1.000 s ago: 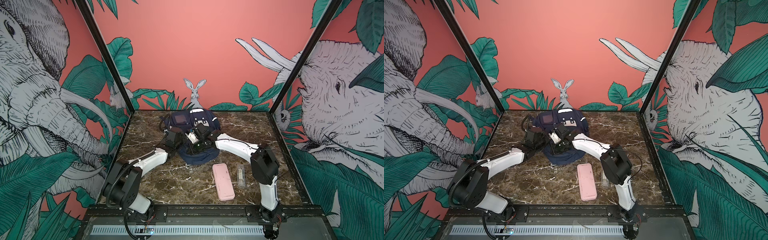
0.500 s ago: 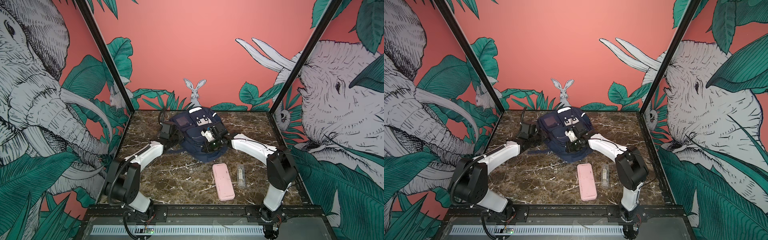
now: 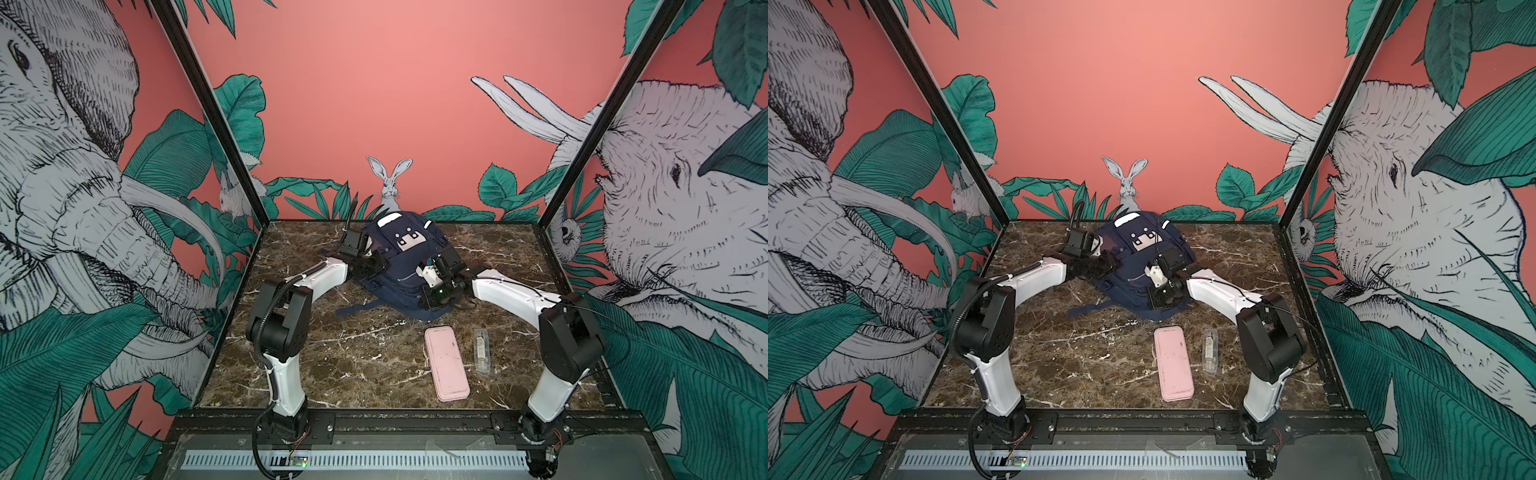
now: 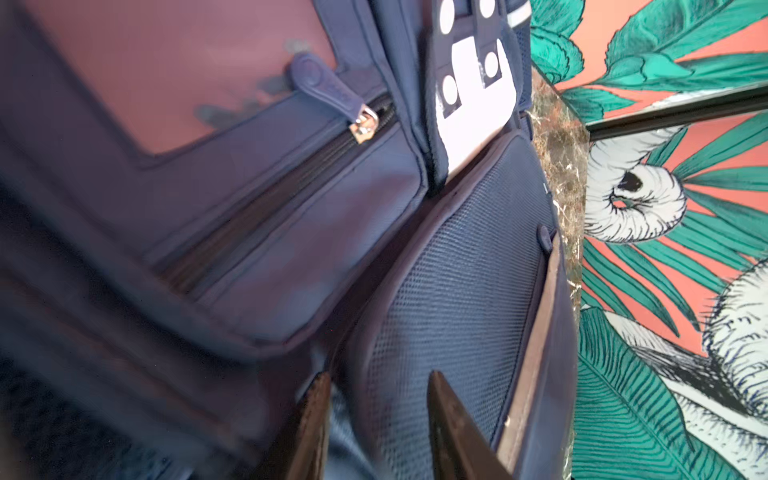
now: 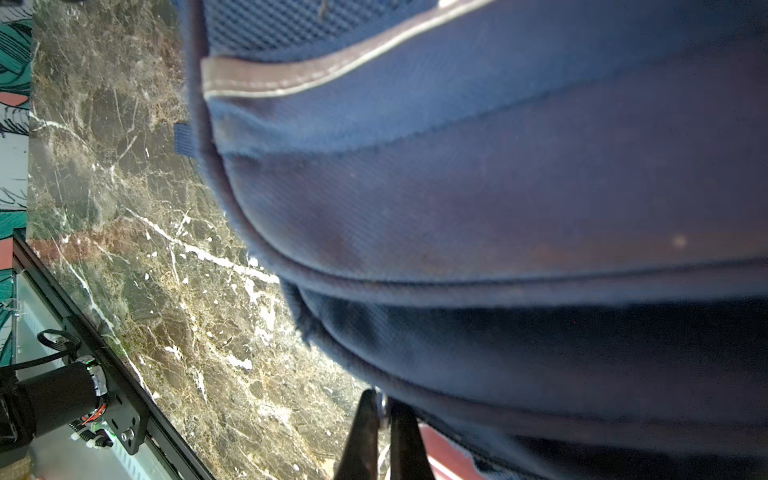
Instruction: Pack the student bag
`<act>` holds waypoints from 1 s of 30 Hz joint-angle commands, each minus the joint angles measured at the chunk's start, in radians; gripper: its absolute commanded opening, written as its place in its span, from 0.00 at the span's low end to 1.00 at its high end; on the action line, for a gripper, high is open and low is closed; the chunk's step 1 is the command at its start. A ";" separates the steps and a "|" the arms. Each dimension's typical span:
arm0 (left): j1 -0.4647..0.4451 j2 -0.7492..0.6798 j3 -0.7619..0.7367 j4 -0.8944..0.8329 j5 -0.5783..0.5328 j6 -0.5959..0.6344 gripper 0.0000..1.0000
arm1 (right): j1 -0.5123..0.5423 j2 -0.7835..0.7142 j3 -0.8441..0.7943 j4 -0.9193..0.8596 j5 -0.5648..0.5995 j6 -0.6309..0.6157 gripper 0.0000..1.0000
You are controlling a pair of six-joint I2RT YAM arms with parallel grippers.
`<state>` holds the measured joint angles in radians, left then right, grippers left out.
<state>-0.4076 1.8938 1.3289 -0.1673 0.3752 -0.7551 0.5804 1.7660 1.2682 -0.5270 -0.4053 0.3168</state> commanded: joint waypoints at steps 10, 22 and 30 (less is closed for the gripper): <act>-0.032 -0.005 -0.002 0.084 0.017 -0.070 0.02 | 0.029 0.046 0.024 0.077 -0.109 0.054 0.00; -0.054 -0.019 -0.028 0.148 -0.017 -0.136 0.00 | 0.121 0.201 0.180 0.228 -0.145 0.219 0.00; -0.041 -0.158 -0.214 0.229 -0.150 -0.200 0.00 | 0.048 0.227 0.171 0.293 -0.135 0.283 0.00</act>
<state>-0.4423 1.8595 1.1881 0.0257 0.2897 -0.9066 0.6659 2.0159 1.4506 -0.3332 -0.5243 0.5694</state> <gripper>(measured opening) 0.064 0.048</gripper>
